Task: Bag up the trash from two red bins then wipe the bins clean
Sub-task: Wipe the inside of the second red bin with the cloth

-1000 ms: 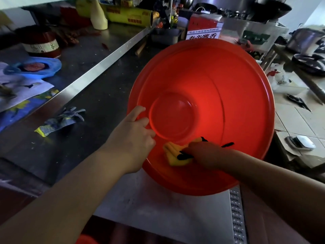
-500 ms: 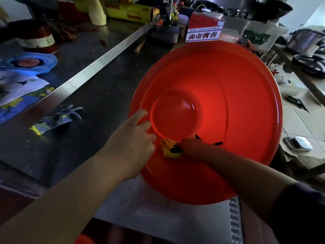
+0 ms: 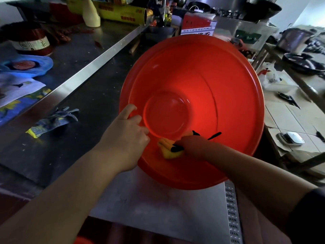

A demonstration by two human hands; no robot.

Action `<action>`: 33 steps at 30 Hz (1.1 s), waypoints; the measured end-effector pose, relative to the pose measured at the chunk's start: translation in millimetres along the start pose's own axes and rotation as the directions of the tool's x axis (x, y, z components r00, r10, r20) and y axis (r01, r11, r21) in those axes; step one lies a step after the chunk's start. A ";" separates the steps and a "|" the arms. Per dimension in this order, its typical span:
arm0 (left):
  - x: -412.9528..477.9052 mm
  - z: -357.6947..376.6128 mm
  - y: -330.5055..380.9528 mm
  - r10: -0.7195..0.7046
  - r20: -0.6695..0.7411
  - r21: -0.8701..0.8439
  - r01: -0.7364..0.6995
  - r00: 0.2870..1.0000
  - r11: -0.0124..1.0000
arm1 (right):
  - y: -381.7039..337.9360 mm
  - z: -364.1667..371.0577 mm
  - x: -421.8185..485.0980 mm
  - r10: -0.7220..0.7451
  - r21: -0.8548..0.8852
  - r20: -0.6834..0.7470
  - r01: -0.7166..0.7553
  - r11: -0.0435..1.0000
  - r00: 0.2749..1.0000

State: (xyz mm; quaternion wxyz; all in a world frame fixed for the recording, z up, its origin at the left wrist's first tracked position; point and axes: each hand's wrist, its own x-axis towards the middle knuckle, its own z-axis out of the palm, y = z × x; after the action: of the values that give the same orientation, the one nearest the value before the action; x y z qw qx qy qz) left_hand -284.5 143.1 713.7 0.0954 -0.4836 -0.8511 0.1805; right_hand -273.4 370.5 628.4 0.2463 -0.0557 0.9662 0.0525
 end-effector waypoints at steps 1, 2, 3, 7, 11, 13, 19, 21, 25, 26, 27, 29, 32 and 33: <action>-0.2 -1.3 -0.1 -0.010 0.010 0.012 0.009 1.000 1.000 | 0.0 -2.3 -17.7 -0.015 0.025 -0.034 0.016 1.000 0.999; -0.5 -2.2 -0.5 -0.015 0.010 0.020 0.015 1.000 1.000 | -1.2 -5.2 -35.9 -0.027 0.047 -0.057 0.030 0.998 0.998; -0.8 -1.9 -1.0 -0.028 0.009 0.015 0.028 1.000 1.000 | -3.3 -7.6 -54.5 -0.040 0.067 -0.076 0.046 0.997 0.996; -2.6 1.4 -2.2 -0.035 -0.038 -0.004 0.035 0.999 0.999 | -12.4 -13.3 -120.5 -0.060 0.048 -0.153 0.068 0.997 0.986; -2.4 3.6 -7.8 0.016 -0.074 0.013 -0.015 0.997 1.000 | -13.5 1.5 -141.6 -0.090 -0.154 -0.202 0.059 0.986 0.975; -4.3 0.7 -8.1 0.034 -0.011 0.022 -0.034 0.999 0.999 | -9.9 16.8 -130.3 -0.127 -0.224 -0.304 0.059 0.973 0.944; -12.8 7.4 -10.8 -0.033 0.026 0.098 0.030 0.999 0.995 | -15.4 35.2 -111.2 -0.162 -0.110 -0.484 0.124 0.986 0.860; -12.8 8.7 -2.4 -0.061 0.047 0.094 0.057 0.997 0.994 | -16.5 41.2 -109.7 -0.162 -0.090 -0.538 0.134 0.987 0.827; -4.0 15.5 32.7 -0.015 -0.094 0.013 0.016 0.995 1.000 | -17.2 38.0 -103.9 -0.068 0.050 -0.609 0.124 0.991 0.790; -1.7 16.0 34.5 -0.007 -0.180 -0.023 0.003 0.984 1.000 | -17.4 36.8 -102.8 -0.052 0.065 -0.605 0.114 0.991 0.794; 1.2 17.3 33.9 -0.003 -0.252 -0.050 -0.010 0.968 0.999 | -17.5 36.3 -102.2 -0.047 0.058 -0.595 0.101 0.993 0.803; 5.6 19.1 30.6 -0.007 -0.274 -0.084 -0.017 0.962 0.996 | -17.5 36.8 -102.5 -0.059 -0.001 -0.586 0.073 0.997 0.808; 10.8 17.5 29.8 0.002 -0.287 -0.087 -0.029 0.958 0.996 | -14.4 31.6 -106.1 -0.054 -0.064 -0.575 0.021 0.998 0.817; 12.1 17.3 29.3 0.004 -0.284 -0.077 -0.027 0.959 0.997 | -11.1 29.1 -107.8 -0.048 -0.061 -0.567 0.016 0.998 0.822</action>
State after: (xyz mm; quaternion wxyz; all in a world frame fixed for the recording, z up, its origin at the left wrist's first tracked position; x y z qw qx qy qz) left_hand -273.4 163.4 686.0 0.1955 -0.5144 -0.8315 0.0758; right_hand -164.2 372.0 654.1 -0.0532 -0.0916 0.9928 0.0553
